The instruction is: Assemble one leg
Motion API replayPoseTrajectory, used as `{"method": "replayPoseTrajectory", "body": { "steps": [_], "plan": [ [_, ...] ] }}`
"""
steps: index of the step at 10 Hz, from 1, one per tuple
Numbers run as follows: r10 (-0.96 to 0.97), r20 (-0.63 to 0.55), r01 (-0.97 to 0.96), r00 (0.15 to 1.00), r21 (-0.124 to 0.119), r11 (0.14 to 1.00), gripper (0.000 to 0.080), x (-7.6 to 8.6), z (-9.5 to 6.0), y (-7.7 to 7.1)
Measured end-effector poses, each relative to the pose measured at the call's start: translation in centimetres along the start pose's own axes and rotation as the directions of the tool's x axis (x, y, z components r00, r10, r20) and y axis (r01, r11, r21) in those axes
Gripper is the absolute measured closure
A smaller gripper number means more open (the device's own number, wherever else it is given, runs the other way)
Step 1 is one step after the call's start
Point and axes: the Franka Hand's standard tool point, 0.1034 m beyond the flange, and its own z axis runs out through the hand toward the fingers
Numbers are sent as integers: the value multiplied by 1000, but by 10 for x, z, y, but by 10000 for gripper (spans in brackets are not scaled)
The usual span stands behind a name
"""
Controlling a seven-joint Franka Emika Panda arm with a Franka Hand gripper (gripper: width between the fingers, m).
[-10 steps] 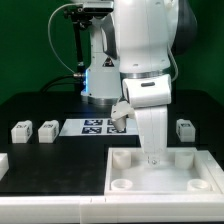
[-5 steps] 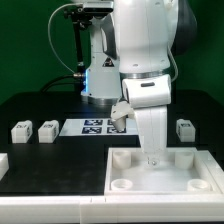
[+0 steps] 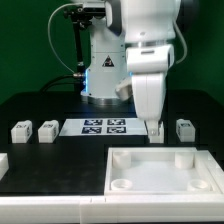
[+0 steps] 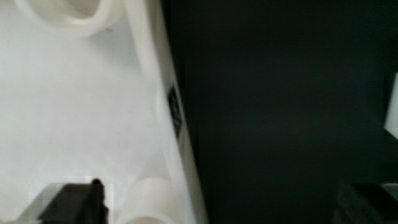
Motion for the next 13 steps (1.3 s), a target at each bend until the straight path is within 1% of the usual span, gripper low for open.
{"method": "replayPoseTrajectory", "body": {
  "steps": [1,2,3,4,5,6,8,9,10,11,13],
  "plan": [
    [150,6,-150,989,-3,989,150,13,-10,-18],
    [287,-2,-287,958,-10,958,150,25,-12,-36],
    [445,-4,-445,896,-2,896,150,35,-6,-58],
    [510,-5,-510,860,2,860,150,44,-4,-67],
    [557,-41,-558,829,-4,830,150,49,-1,-67],
    [634,-36,-634,772,5,773,150,48,0,-68],
    [777,-32,-777,629,25,629,150,50,1,-69],
    [892,-7,-891,452,47,452,150,58,9,-75],
    [928,6,-927,372,54,372,150,65,13,-79],
    [945,7,-944,326,58,325,150,61,16,-80],
    [938,64,-940,340,52,337,150,59,17,-84]
  ]
}}
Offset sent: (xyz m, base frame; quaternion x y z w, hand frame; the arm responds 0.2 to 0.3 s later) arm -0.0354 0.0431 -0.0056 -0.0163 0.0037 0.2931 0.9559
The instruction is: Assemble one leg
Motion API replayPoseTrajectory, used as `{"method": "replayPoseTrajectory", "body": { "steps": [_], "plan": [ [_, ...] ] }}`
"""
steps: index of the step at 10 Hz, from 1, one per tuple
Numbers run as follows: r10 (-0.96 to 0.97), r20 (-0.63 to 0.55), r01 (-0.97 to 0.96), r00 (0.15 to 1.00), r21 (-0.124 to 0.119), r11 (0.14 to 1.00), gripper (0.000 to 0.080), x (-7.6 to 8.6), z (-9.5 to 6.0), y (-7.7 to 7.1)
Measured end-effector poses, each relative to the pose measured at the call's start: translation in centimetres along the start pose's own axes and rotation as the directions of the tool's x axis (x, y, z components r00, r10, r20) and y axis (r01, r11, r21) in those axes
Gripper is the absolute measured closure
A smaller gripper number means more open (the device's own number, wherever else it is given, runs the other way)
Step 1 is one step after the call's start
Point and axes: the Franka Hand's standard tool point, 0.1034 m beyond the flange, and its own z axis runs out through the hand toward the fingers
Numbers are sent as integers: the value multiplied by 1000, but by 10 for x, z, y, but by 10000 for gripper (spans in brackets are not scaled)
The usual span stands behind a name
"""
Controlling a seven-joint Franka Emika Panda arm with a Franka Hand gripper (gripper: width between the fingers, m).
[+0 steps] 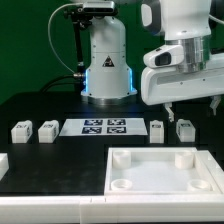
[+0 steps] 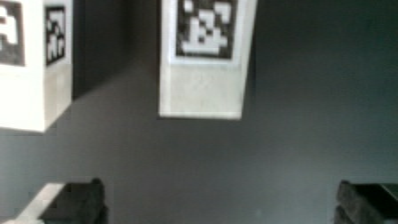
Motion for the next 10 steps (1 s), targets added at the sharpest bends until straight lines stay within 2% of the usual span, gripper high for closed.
{"method": "replayPoseTrajectory", "body": {
  "steps": [2,4,6,7,9,10],
  "plan": [
    [44,229,-39,973,-27,999,150,-8,-1,0],
    [80,459,-64,885,-51,997,150,-5,3,0],
    [72,549,-57,833,-46,997,150,-4,15,-1],
    [77,641,-54,763,-55,997,150,-11,11,1],
    [78,694,-57,716,-53,997,150,-6,17,0],
    [137,702,-100,699,-94,991,150,-11,22,0]
  ]
}}
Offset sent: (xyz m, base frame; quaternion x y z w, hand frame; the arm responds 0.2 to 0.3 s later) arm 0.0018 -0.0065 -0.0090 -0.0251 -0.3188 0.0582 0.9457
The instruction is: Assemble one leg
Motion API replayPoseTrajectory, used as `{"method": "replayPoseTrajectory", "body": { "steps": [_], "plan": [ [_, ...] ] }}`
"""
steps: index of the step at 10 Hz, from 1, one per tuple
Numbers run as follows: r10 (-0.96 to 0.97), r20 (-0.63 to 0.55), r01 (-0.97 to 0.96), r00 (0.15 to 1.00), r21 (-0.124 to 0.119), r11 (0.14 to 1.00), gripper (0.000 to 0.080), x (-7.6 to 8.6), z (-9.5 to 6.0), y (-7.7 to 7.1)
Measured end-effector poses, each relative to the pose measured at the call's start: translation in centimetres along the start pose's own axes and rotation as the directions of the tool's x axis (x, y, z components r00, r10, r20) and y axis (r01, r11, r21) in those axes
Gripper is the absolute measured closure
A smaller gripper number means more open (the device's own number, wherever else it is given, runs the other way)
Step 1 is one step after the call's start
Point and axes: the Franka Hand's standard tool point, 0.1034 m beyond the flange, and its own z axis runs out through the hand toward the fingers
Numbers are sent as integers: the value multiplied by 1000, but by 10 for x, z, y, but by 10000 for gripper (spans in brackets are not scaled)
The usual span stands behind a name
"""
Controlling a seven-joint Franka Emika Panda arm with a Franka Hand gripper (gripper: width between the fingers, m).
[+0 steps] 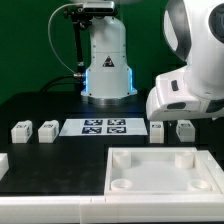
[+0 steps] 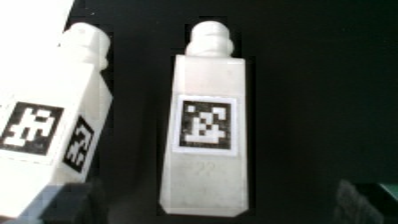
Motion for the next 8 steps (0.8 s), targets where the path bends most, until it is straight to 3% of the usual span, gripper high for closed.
{"method": "replayPoseTrajectory", "body": {
  "steps": [2,6,8],
  "plan": [
    [55,49,-54,997,-8,998,150,-1,26,1],
    [57,57,-56,997,-14,998,150,-3,33,0],
    [57,57,-56,997,-14,998,418,-3,33,0]
  ]
}}
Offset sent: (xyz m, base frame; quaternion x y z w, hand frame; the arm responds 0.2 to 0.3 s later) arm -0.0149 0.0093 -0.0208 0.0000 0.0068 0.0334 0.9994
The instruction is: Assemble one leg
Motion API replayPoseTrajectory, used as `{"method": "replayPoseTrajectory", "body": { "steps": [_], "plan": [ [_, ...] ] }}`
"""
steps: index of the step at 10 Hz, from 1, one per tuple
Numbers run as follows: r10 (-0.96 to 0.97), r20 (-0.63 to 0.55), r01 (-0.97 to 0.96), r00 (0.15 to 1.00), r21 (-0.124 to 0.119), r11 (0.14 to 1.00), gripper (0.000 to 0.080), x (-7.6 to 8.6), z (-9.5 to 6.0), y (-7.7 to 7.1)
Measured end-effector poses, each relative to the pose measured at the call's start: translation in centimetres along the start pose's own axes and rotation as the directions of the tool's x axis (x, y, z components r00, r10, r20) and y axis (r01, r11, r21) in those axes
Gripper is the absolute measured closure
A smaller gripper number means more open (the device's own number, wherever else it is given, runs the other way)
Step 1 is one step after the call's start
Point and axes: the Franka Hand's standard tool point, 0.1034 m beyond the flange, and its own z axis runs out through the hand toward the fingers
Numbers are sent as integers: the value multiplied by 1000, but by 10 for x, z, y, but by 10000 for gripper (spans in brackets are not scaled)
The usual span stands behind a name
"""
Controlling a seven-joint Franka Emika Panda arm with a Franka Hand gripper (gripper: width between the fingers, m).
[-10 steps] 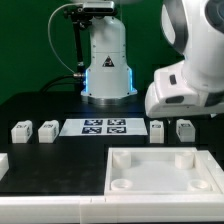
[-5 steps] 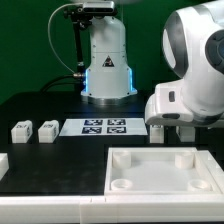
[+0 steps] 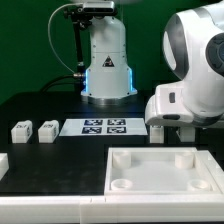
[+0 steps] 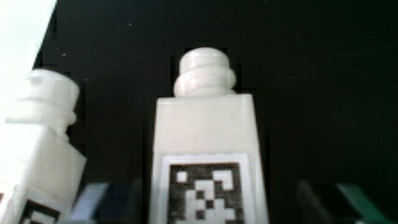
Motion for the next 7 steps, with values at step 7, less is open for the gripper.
{"method": "replayPoseTrajectory", "body": {
  "steps": [7],
  "plan": [
    [-80,22,81,997,-22,997,510,-7,-35,10]
  ]
}}
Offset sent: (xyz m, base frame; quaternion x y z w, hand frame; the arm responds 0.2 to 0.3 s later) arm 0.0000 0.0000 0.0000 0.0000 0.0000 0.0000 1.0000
